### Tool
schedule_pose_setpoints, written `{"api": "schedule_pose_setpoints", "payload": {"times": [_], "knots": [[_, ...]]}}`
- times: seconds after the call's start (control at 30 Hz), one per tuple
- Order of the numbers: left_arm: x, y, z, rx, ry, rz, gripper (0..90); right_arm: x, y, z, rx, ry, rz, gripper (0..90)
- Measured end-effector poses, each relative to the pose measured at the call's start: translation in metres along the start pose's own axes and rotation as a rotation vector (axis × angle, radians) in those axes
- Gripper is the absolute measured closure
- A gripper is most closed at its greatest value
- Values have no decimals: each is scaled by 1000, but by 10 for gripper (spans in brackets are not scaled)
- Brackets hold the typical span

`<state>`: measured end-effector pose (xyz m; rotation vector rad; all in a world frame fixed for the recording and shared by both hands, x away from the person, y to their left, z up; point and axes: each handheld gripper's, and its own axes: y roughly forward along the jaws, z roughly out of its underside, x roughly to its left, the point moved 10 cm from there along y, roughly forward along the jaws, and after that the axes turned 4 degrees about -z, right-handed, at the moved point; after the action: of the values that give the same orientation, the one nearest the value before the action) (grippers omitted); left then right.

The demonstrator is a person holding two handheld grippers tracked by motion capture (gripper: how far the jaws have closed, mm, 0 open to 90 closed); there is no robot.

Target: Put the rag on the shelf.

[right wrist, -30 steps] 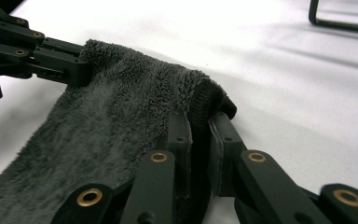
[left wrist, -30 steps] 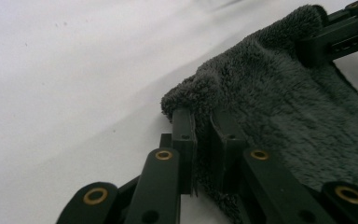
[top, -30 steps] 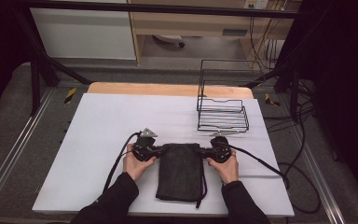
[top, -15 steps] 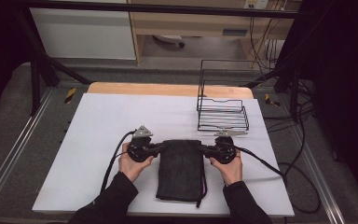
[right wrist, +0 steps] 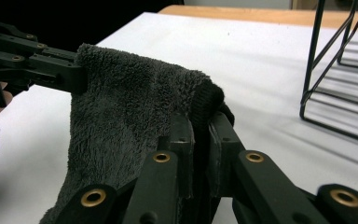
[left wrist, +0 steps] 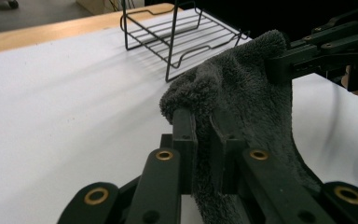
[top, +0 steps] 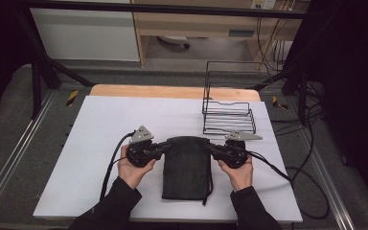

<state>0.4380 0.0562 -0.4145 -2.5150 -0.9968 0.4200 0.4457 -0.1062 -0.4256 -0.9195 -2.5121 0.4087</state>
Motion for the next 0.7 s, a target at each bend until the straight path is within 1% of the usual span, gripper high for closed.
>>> {"api": "schedule_pose_setpoints", "payload": {"times": [0.1, 0.17, 0.23, 0.27, 0.33, 0.4, 0.43, 0.47, 0.53, 0.57, 0.63, 0.67, 0.7], "knots": [[-3, -6, -6, -19, 3, 4, 817, 4, -4, -6, -24, -18, 2, 830], [-6, -10, -10, -34, 6, 6, 817, 5, -6, -8, -32, -20, -1, 831], [-9, -14, -14, -48, 13, 7, 818, 8, -11, -15, -54, -37, 4, 831], [-12, -17, -18, -60, 22, 10, 818, 9, -13, -17, -61, -39, 6, 832], [-14, -19, -20, -68, 27, 7, 818, 10, -15, -18, -67, -47, 6, 832], [-19, -25, -26, -88, 46, 5, 818, 13, -21, -25, -89, -61, 10, 833], [-19, -25, -26, -88, 46, 5, 819, 14, -24, -27, -93, -69, 14, 833], [-21, -29, -29, -100, 53, 8, 819, 15, -26, -30, -102, -75, 16, 834], [-23, -31, -32, -110, 55, 8, 819, 16, -28, -32, -110, -82, 17, 834], [-25, -34, -35, -121, 66, 5, 819, 17, -32, -36, -122, -97, 20, 835], [-26, -35, -37, -129, 71, 3, 819, 18, -34, -38, -129, -103, 21, 835], [-26, -36, -38, -134, 77, -2, 819, 20, -37, -41, -137, -117, 27, 836], [-27, -37, -40, -137, 80, 0, 819, 20, -37, -41, -137, -117, 27, 836]]}}
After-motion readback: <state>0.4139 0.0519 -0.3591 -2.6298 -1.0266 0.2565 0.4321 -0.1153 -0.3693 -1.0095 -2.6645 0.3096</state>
